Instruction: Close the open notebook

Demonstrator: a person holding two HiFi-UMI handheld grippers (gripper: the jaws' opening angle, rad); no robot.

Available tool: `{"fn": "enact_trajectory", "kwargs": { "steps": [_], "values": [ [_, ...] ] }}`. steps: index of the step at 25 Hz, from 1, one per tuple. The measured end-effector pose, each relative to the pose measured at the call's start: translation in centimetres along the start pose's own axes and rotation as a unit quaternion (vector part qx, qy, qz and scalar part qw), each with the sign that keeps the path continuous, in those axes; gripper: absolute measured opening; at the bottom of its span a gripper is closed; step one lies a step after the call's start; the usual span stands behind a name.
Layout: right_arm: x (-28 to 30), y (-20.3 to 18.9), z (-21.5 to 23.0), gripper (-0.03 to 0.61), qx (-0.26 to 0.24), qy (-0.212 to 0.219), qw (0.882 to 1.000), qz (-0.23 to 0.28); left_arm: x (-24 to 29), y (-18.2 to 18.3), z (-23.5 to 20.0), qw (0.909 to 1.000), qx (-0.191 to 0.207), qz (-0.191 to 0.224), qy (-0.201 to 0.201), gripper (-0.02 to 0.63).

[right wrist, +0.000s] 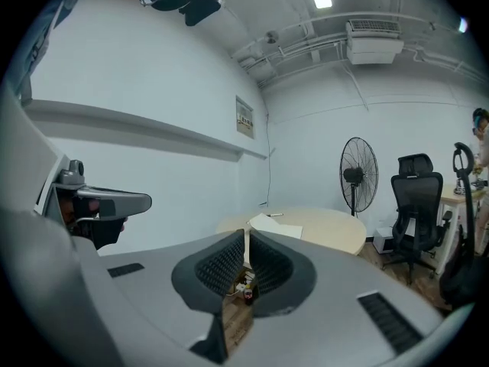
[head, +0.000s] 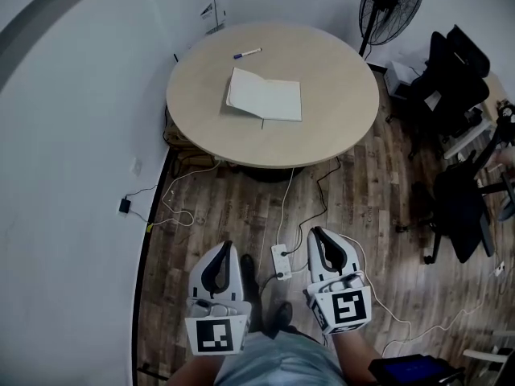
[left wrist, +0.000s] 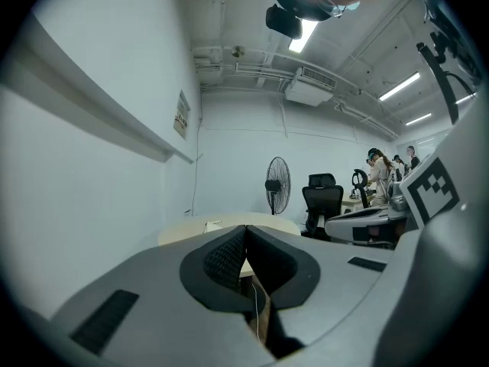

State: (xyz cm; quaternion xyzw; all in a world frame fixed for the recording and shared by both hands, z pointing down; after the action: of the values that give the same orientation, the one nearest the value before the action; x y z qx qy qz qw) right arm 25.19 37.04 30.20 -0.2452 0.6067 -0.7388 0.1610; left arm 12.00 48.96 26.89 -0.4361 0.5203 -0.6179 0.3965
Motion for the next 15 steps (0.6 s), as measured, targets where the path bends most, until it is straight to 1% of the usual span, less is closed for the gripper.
{"fn": "enact_trajectory", "kwargs": {
  "steps": [4,8,12,15],
  "values": [
    [5.8,1.0,-0.4,0.049,-0.013,0.003,1.000,-0.006,4.9,0.3,-3.5,0.9999,-0.002,0.000,-0.011,0.018],
    [11.3,3.5,-1.0,0.049,-0.022,0.003,1.000,0.002,9.4,2.1,-7.2,0.9997,0.000,0.017,-0.020,0.018],
    [15.8,6.9,-2.3,0.049,-0.029,0.000,0.999,0.022,12.7,4.7,-11.3,0.9988,0.002,0.044,-0.024,0.018],
    [18.9,9.4,-3.0,0.049,-0.031,-0.011,0.998,0.047,14.9,6.5,-14.0,0.9975,0.005,0.062,-0.032,0.018]
  ]
}}
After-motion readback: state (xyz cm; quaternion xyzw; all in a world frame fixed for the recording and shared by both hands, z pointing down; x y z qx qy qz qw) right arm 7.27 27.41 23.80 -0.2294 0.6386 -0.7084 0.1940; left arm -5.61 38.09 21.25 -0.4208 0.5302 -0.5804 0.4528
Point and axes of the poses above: the fingertips, and each gripper's own axes: x forward along the fingers, z to its right, y out of its top, the point moved 4 cm from there along -x, backward along the fingers, and after that the axes turned 5 degrees about x, right-handed, at the moved point
